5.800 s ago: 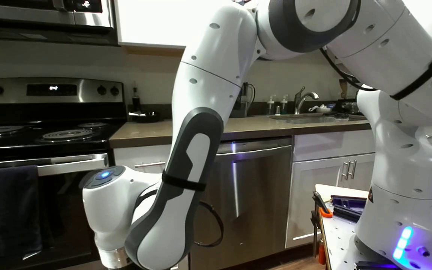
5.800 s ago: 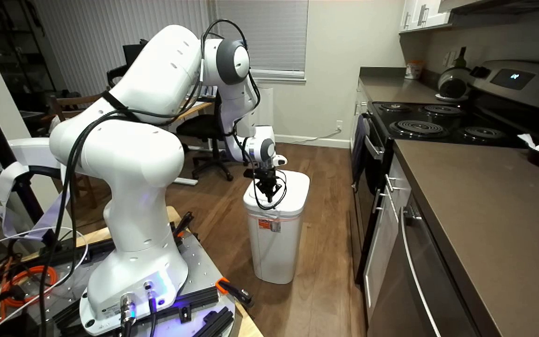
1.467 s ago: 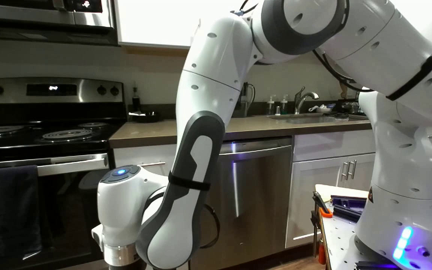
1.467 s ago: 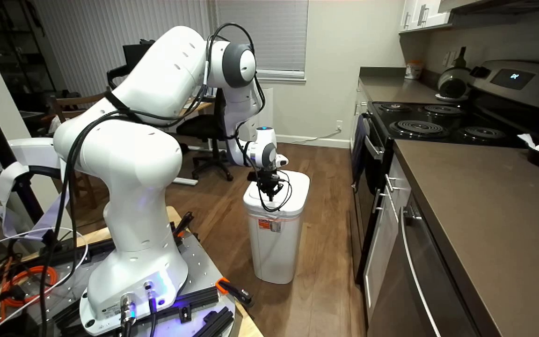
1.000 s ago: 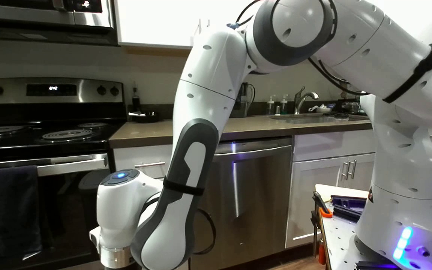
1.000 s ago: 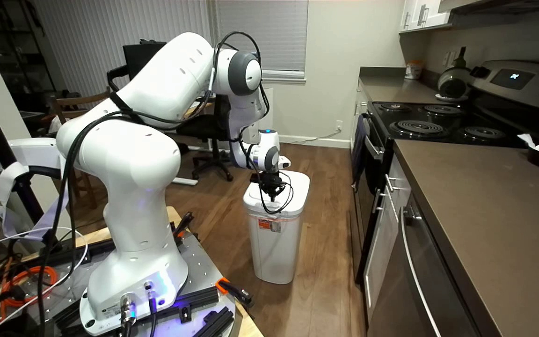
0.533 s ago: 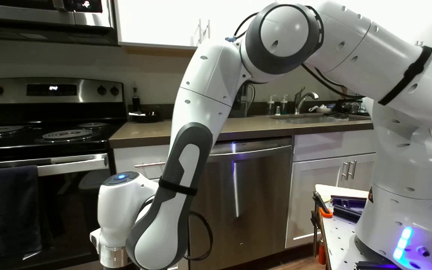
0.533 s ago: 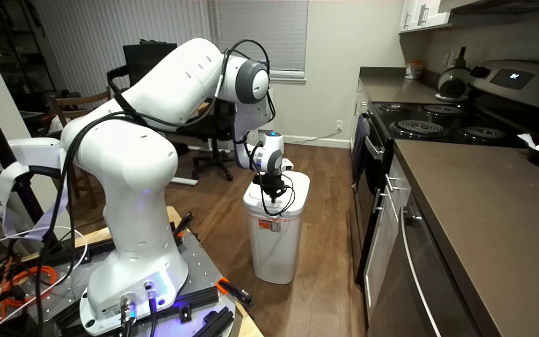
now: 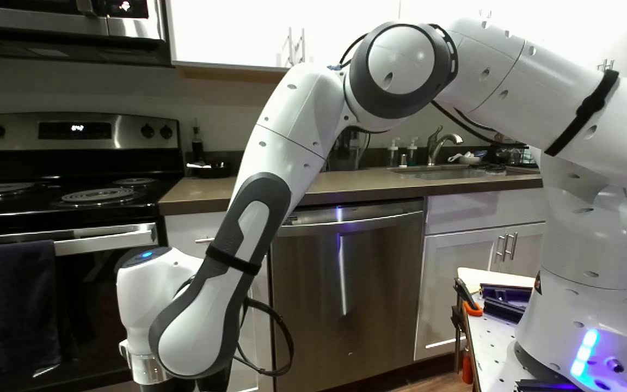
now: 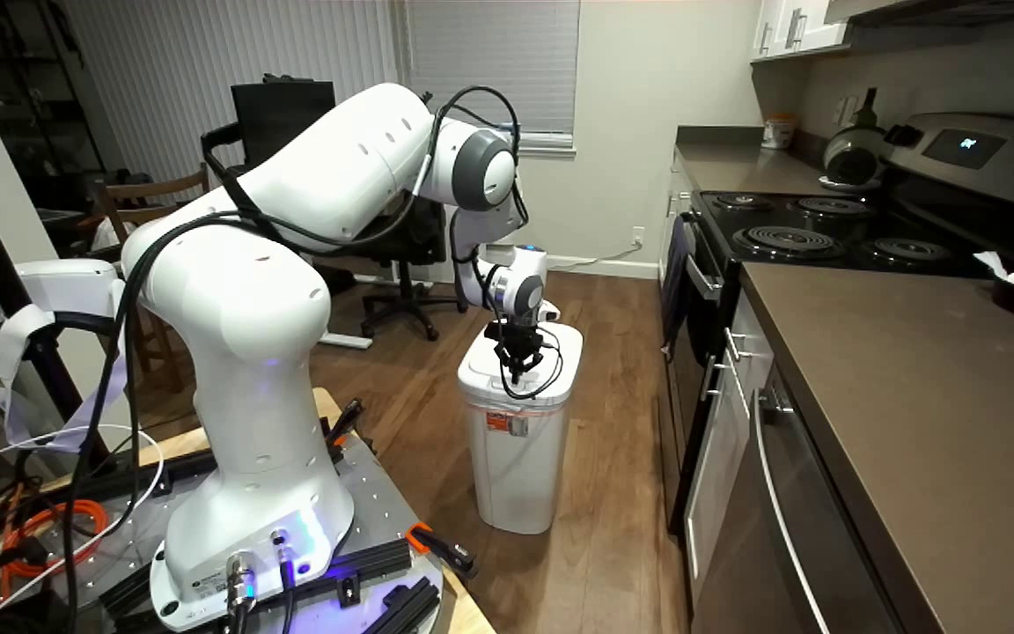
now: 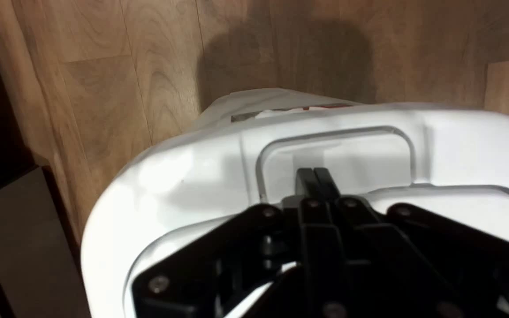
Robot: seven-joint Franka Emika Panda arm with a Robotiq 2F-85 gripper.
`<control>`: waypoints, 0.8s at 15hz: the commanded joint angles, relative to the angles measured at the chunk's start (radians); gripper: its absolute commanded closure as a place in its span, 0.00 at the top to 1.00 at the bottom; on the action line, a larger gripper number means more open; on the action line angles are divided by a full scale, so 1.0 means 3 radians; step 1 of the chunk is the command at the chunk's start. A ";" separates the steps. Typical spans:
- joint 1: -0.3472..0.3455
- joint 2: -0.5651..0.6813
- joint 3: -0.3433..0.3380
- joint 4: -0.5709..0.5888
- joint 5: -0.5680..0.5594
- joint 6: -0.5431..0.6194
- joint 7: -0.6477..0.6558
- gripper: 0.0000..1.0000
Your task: Open the lid of the bin
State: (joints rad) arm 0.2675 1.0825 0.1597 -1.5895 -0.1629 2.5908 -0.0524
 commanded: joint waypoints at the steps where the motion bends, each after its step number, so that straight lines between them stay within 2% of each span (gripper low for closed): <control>1: 0.0017 0.0087 0.0011 0.0283 0.0065 -0.0384 -0.0083 0.03; 5: 0.0022 0.0159 0.0016 0.0464 0.0061 -0.0543 -0.0101 0.02; 12: 0.0114 0.0171 -0.0018 0.0412 0.0036 -0.0382 -0.0002 0.03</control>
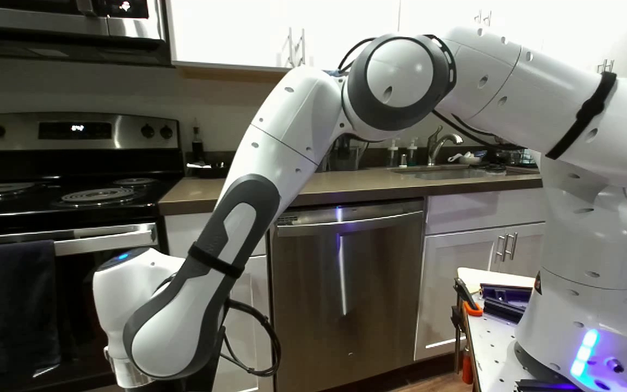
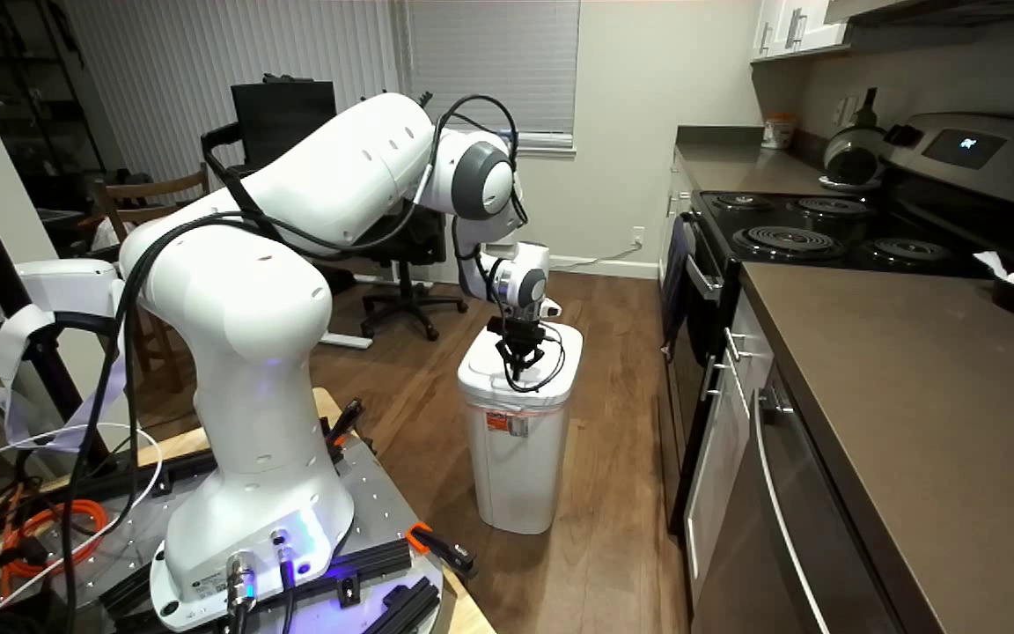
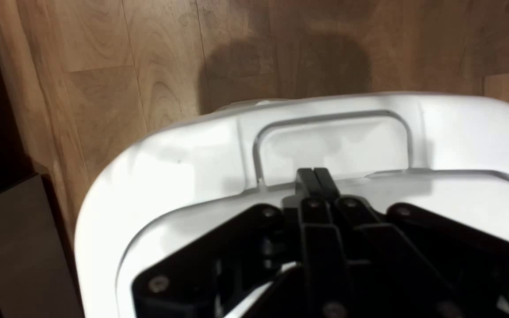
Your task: Open the lid of the bin
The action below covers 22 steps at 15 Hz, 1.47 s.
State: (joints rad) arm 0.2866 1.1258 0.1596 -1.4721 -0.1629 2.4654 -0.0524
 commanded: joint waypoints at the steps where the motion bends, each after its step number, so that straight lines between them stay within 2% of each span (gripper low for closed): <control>1: 0.0064 0.0008 -0.0021 -0.0010 0.0039 0.0036 0.0017 0.03; 15: 0.0158 -0.0148 -0.0057 -0.0363 0.0045 0.0240 0.0206 0.02; 22: 0.0185 -0.0284 -0.0077 -0.0742 0.0066 0.0578 0.0390 0.03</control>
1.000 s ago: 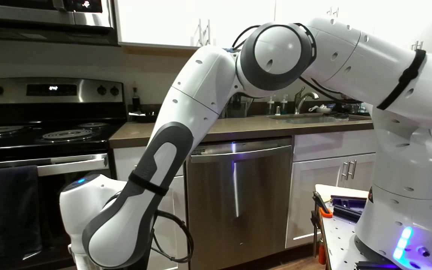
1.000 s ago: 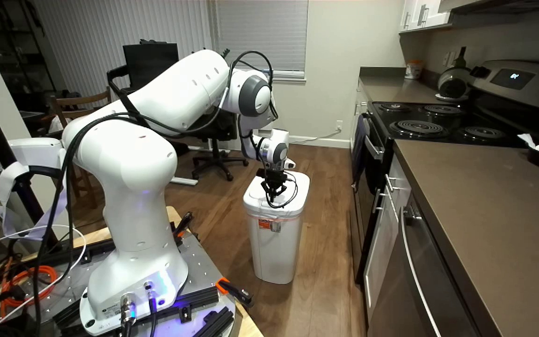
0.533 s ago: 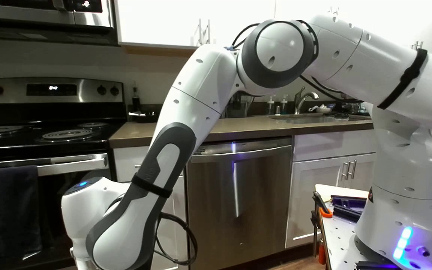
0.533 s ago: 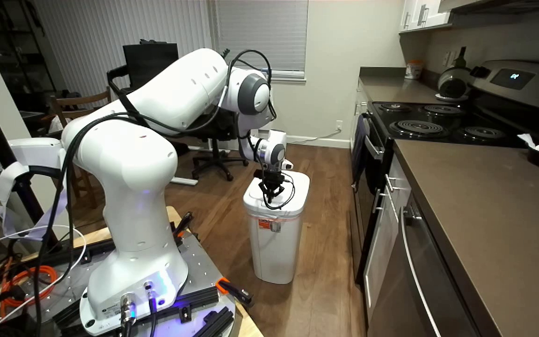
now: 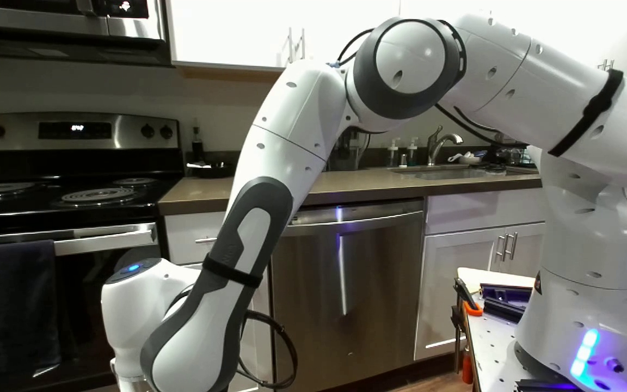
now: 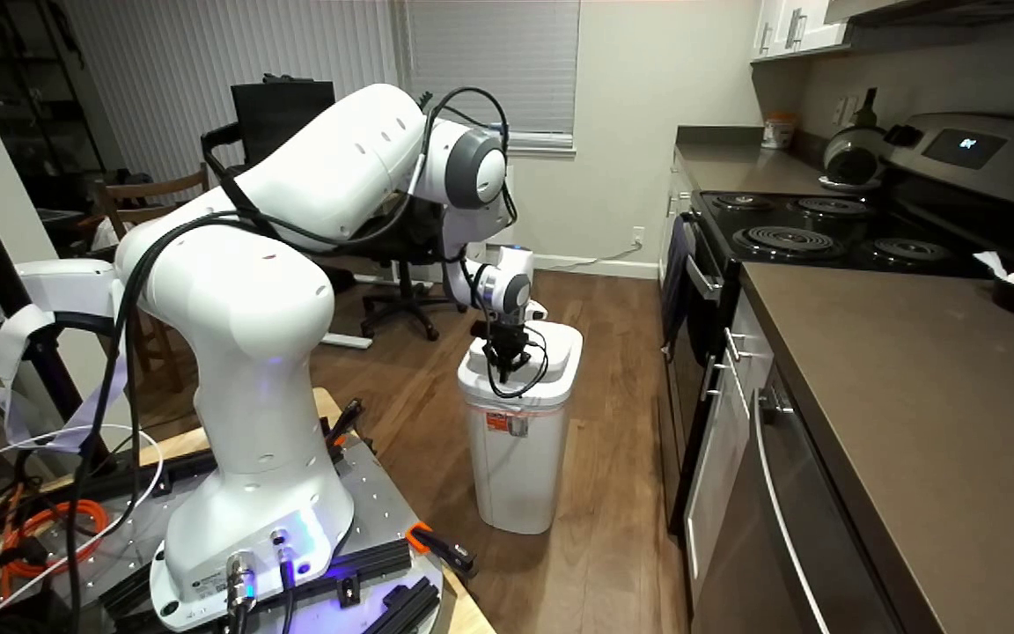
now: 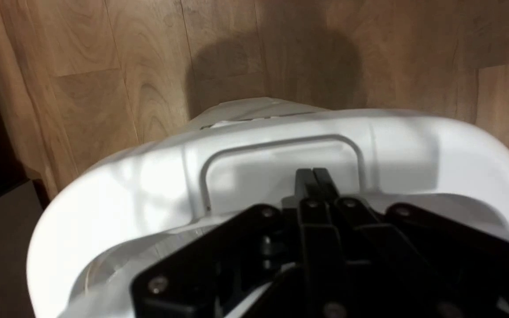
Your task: Open the lid of the bin
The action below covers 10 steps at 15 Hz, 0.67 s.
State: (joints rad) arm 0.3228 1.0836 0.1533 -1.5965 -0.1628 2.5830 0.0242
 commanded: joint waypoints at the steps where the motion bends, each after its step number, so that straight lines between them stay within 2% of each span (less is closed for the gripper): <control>1: 0.0070 -0.0161 -0.0062 -0.0389 0.0067 0.0266 0.0163 0.02; 5: 0.0161 -0.0231 -0.0147 -0.0609 0.0038 0.0541 0.0296 0.03; 10: 0.0487 -0.0507 -0.0449 -0.0977 -0.0003 0.0887 0.0571 0.02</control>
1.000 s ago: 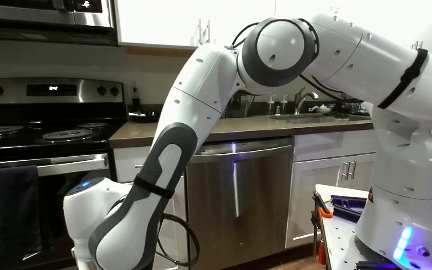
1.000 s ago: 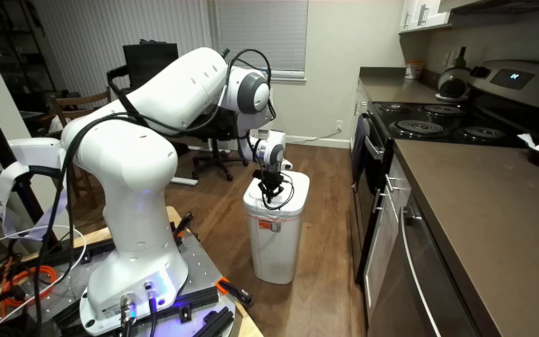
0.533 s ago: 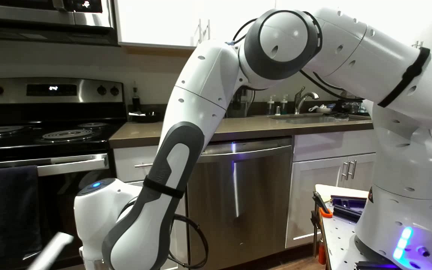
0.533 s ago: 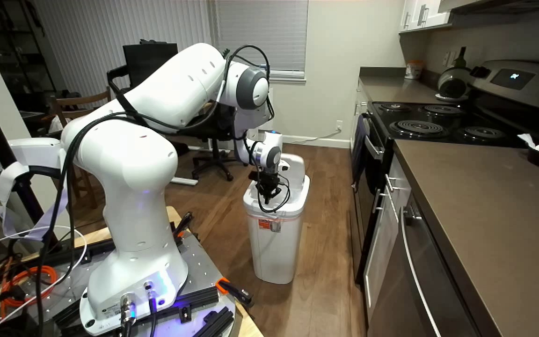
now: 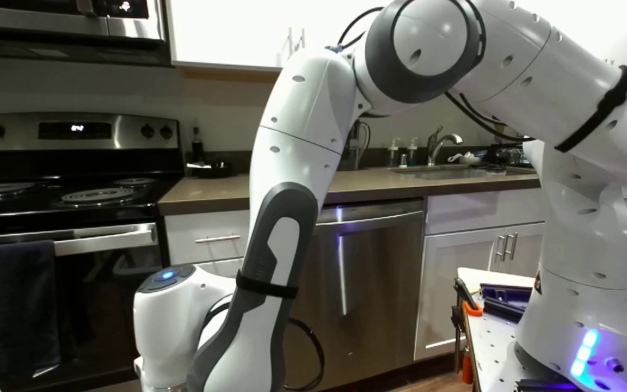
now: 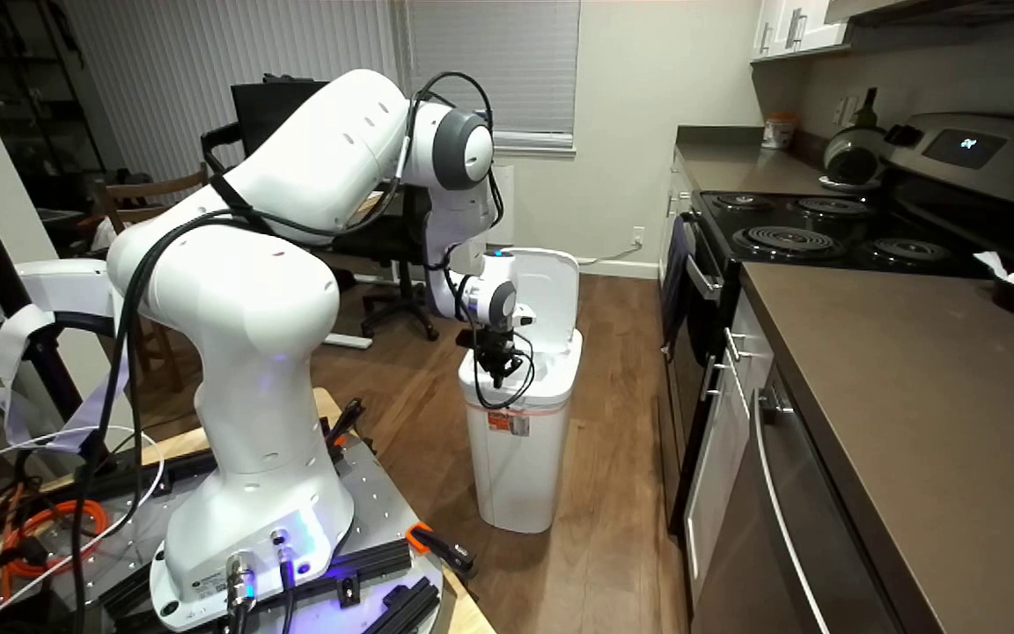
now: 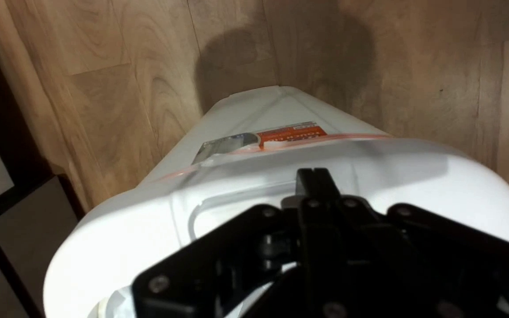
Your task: Open the lid of the bin
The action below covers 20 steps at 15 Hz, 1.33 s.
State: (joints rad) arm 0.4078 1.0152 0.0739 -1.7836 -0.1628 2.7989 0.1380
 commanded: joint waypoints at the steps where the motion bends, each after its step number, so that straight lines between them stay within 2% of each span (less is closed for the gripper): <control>1: 0.0240 -0.0342 -0.0215 -0.0425 -0.0002 0.0181 0.0205 0.02; 4: 0.0258 -0.0572 -0.0195 -0.0644 0.0004 0.0132 0.0150 0.02; 12: -0.0259 -0.1096 0.0353 -0.1029 0.0153 -0.0129 -0.0234 0.03; 17: -0.0520 -0.1216 0.0600 -0.1020 0.0349 -0.0528 -0.0421 0.03; 18: -0.0541 -0.1226 0.0620 -0.1007 0.0380 -0.0594 -0.0442 0.06; 19: -0.0558 -0.1243 0.0633 -0.0999 0.0411 -0.0673 -0.0465 0.16; 20: -0.0561 -0.1252 0.0635 -0.0985 0.0431 -0.0737 -0.0476 0.31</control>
State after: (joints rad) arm 0.2652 0.6766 0.2403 -2.0616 -0.0754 2.6383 0.0435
